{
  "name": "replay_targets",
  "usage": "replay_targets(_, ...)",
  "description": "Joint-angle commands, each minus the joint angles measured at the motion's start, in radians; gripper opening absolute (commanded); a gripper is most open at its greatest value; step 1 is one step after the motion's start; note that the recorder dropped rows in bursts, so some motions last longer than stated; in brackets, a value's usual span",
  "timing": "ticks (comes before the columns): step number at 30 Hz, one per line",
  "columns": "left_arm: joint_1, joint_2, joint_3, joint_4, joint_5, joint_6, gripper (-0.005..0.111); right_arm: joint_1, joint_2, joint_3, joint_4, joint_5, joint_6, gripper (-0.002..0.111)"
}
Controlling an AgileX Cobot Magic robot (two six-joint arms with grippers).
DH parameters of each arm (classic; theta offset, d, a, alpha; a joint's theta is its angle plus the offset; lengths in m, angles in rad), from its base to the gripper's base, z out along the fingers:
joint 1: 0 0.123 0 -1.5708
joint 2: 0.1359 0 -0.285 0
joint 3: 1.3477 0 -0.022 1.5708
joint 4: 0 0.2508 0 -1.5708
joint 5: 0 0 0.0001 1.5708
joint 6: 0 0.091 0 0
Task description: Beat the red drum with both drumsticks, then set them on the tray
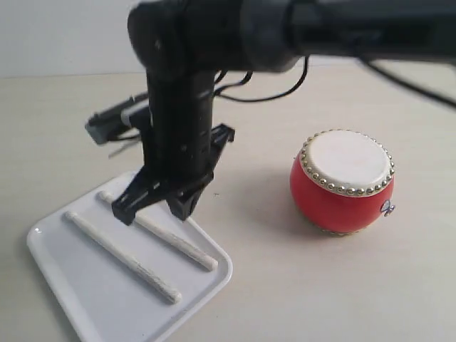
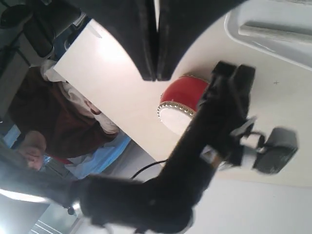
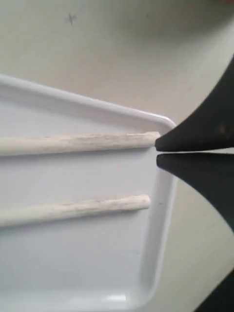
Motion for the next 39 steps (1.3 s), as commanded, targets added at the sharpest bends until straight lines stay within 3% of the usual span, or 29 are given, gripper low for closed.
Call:
replay_targets(1, 0.003, -0.006, -0.003, 0.032, -0.008, -0.004, 0.000, 0.001, -0.287, 0.122, -0.008, -0.041, 0.008, 0.000)
replay_targets(12, 0.003, -0.004, -0.003, 0.121, -0.019, 0.008, 0.000, 0.001, -1.167, 0.829, 0.000, -0.420, 0.031, 0.000)
replay_targets(18, 0.003, -0.004, -0.003, 0.165, -0.020, 0.008, 0.000, 0.001, -1.558, 1.119, 0.000, -0.556, 0.038, 0.000)
replay_targets(25, 0.003, -0.004, -0.003, 0.186, -0.052, 0.008, 0.000, 0.001, -1.777, 1.191, -0.009, -0.548, 0.038, 0.000)
replay_targets(39, 0.003, -0.004, -0.003, 0.186, -0.030, 0.008, 0.000, 0.001, -1.801, 1.191, -0.007, -0.555, 0.038, 0.000)
